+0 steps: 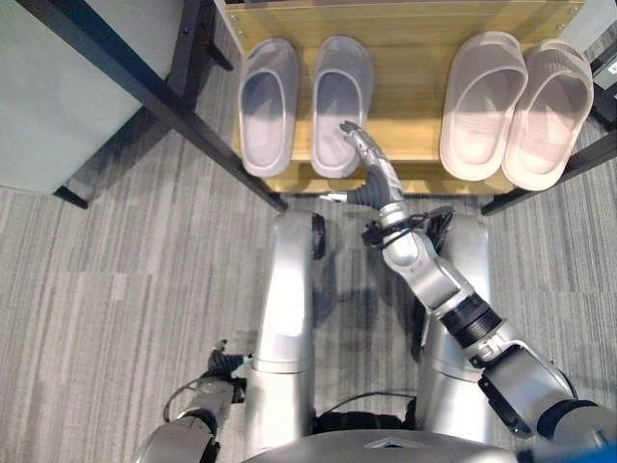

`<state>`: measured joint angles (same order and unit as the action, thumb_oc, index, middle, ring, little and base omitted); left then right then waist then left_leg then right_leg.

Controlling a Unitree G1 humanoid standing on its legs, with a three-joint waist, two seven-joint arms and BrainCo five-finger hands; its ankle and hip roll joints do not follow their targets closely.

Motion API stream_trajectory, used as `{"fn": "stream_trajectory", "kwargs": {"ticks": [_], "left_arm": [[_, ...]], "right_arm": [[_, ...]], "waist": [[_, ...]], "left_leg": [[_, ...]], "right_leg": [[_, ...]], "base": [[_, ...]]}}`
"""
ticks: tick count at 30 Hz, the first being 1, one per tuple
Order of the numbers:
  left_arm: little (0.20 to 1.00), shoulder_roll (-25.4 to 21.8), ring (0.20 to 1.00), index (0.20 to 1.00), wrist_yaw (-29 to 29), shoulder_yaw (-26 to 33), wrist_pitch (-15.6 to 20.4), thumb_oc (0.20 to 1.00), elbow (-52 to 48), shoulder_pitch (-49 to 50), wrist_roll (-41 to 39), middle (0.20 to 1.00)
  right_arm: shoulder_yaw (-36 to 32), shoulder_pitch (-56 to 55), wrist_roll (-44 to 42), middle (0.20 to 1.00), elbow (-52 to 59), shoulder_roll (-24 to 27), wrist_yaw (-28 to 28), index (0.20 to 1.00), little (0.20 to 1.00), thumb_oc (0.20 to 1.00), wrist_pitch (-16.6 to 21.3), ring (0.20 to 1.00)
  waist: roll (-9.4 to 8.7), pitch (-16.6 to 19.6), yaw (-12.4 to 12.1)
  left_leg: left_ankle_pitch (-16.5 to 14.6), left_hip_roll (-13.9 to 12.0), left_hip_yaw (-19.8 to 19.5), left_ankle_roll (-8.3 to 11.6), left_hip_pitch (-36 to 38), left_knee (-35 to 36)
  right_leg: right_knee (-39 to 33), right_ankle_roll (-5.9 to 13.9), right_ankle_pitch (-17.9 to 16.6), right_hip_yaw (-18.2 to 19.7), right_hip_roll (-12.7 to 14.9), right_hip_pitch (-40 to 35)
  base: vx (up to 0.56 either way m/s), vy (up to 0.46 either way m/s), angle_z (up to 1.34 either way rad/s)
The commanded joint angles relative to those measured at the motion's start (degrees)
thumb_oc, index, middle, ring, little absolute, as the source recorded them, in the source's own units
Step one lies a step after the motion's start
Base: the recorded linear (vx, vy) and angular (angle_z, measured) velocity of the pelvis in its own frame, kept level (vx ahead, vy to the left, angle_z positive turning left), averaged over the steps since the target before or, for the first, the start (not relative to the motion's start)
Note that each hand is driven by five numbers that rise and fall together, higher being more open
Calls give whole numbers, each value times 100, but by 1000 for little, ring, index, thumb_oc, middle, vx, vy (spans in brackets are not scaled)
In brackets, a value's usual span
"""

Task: Arrange the slippers neatly on the shoe rack.

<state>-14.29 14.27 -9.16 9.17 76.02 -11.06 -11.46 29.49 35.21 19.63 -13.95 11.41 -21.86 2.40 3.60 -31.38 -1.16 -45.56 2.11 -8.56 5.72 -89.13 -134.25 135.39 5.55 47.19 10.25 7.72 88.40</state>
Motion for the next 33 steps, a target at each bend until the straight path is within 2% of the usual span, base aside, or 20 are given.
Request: {"fn": "stream_trajectory", "kwargs": {"ticks": [1,10,17,21,22,23,24,25,26,27,30,31,33], "left_arm": [[1000,-23,1000,1000,201,-576,-19,1000,87,361,196,1000],[1000,-36,1000,1000,187,-613,-32,1000,118,330,161,1000],[1000,-7,1000,1000,212,-417,-63,1000,103,384,173,1000],[1000,-4,1000,1000,219,-173,-20,1000,-76,334,131,1000],[1000,-56,1000,1000,185,-73,36,1000,-141,294,130,1000],[1000,-84,1000,1000,174,43,109,1000,-255,141,202,1000],[1000,-90,1000,1000,140,56,136,1000,-309,90,212,1000],[1000,-105,1000,1000,133,-101,238,1000,-620,-1,319,1000],[1000,-115,1000,1000,135,-197,263,1000,-665,10,330,1000],[1000,-115,1000,1000,136,-207,263,1000,-667,17,329,1000],[1000,-89,1000,1000,2,-555,320,1000,-924,117,522,1000],[1000,-126,1000,1000,42,-810,401,1000,-1159,239,691,1000],[1000,-127,1000,1000,44,-815,400,1000,-1163,246,692,1000]], "right_arm": [[322,391,-210,1000,595,11,87,1000,1000,1000,374,1000],[476,667,-372,1000,393,-112,199,1000,1000,1000,357,1000],[193,-58,36,1000,1719,228,168,1000,1000,1000,424,1000],[-130,-917,55,1000,3114,633,303,1000,1000,1000,636,1000],[-214,-1297,35,1000,3301,953,434,1000,1000,1000,725,1000],[-343,-1777,41,1000,3270,1335,634,1000,1000,1000,798,1000],[-442,-2017,73,1000,3163,1514,688,1000,1000,1000,796,1000],[-716,-2874,31,1000,2349,1839,758,1000,1000,1000,688,1000],[-802,-3045,-107,1000,1994,1860,729,1000,1000,1000,659,1000],[-802,-3049,-109,1000,1980,1859,722,1000,1000,1000,670,1000],[-1071,-3478,-325,1000,918,1855,590,1000,1000,1000,602,1000],[-1283,-3677,-692,1000,377,1748,515,1000,1000,1000,644,1000],[-1282,-3680,-694,1000,368,1746,511,1000,1000,1000,652,1000]], "waist": [[18,159,-447],[33,159,-491],[-83,159,-353],[-188,159,-203],[-266,159,-164],[-314,159,-94],[-349,159,-72],[-445,225,0],[-456,269,17],[-444,258,13],[-450,451,61],[-486,673,80],[-477,639,78]], "left_leg": [[92,165,461,-431,-82,12],[100,167,458,-417,-82,5],[118,157,437,-394,-82,-3],[263,209,466,-372,-82,293],[377,191,505,-336,-82,717],[755,181,456,-313,-71,1632],[930,184,429,-304,72,2094],[1516,4,169,-341,933,3615],[1669,-101,137,-354,1204,3996],[1688,-102,128,-355,1249,4040],[2093,-380,110,-385,2312,5440],[2490,-458,170,-354,3085,6535],[2519,-463,161,-352,3162,6599]], "right_leg": [[118,-322,-1166,490,5,-1017],[125,-331,-1191,486,3,-1046],[141,-350,-1146,467,0,-1049],[-68,-363,-1124,393,24,-1088],[-479,-388,-1113,279,105,-1148],[-1291,-417,-1082,98,218,-1235],[-1667,-442,-1109,14,238,-1341],[-2961,-477,-1264,-316,330,-1865],[-3336,-491,-1317,-452,377,-2033],[-3386,-498,-1341,-473,378,-2080],[-4840,-509,-1574,-814,404,-2892],[-6013,-473,-1831,-1072,341,-3584],[-6081,-479,-1862,-1092,336,-3665]], "base": [[0,0,0],[0,0,0],[-3,-6,0],[-34,-50,1],[-217,-38,-1],[-268,-27,-4],[-330,20,8],[-217,16,7],[-161,15,12],[-61,11,-10],[-53,33,-18],[0,0,0],[-20,-30,8]]}}
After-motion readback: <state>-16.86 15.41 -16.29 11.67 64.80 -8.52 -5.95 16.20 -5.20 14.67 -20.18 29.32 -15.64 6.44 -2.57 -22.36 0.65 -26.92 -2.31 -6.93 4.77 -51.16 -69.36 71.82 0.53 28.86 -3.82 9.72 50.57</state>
